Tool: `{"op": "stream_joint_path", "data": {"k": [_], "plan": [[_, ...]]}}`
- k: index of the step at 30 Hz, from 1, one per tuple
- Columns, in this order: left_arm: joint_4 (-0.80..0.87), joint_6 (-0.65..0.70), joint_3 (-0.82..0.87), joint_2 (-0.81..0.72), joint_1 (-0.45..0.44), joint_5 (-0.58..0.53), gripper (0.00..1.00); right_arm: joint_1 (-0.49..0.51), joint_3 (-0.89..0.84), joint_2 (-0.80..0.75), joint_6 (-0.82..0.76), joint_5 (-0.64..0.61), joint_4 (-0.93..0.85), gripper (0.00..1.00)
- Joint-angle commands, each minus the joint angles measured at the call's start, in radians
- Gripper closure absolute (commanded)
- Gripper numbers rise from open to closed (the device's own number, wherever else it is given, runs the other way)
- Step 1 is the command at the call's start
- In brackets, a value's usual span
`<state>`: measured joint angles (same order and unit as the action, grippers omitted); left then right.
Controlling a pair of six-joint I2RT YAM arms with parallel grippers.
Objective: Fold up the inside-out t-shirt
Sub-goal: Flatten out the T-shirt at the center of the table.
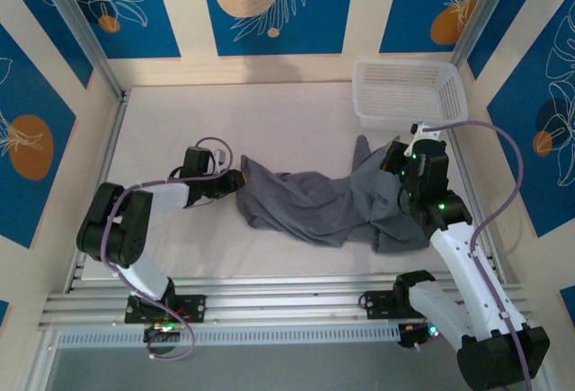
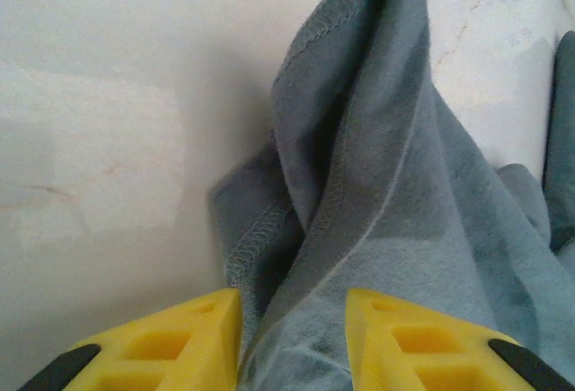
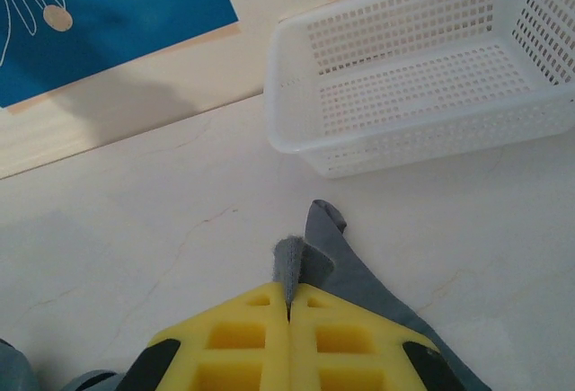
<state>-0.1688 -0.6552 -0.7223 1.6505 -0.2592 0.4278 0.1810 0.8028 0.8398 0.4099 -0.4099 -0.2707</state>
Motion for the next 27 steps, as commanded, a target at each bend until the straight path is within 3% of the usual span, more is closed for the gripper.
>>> {"op": "stream_joint_path", "data": {"k": [1, 7, 10, 17, 20, 23, 27], "plan": [[0.043, 0.041, 0.024, -0.033, 0.01, -0.069, 0.62, -0.002, -0.013, -0.022, 0.021, 0.018, 0.02, 1.0], [-0.066, 0.003, 0.045, -0.011, 0.01, 0.072, 0.62, -0.002, -0.02, -0.014, 0.023, 0.02, 0.036, 1.0], [-0.106, -0.023, 0.054, 0.0, 0.01, 0.077, 0.66, 0.0, -0.017, -0.013, 0.027, 0.025, 0.034, 1.0], [-0.136, -0.07, 0.048, -0.049, 0.01, 0.125, 1.0, -0.001, 0.015, -0.02, 0.021, 0.017, 0.013, 1.0], [-0.073, -0.07, 0.02, -0.134, 0.012, 0.124, 1.0, 0.001, 0.059, -0.018, 0.029, 0.026, 0.01, 1.0], [0.052, -0.066, -0.112, -0.286, 0.019, 0.12, 1.0, 0.003, 0.203, 0.008, 0.039, 0.055, 0.012, 1.0], [0.414, 0.064, -0.574, -0.439, 0.023, -0.006, 1.0, 0.005, 0.626, 0.109, 0.027, 0.083, -0.01, 1.0]]}}
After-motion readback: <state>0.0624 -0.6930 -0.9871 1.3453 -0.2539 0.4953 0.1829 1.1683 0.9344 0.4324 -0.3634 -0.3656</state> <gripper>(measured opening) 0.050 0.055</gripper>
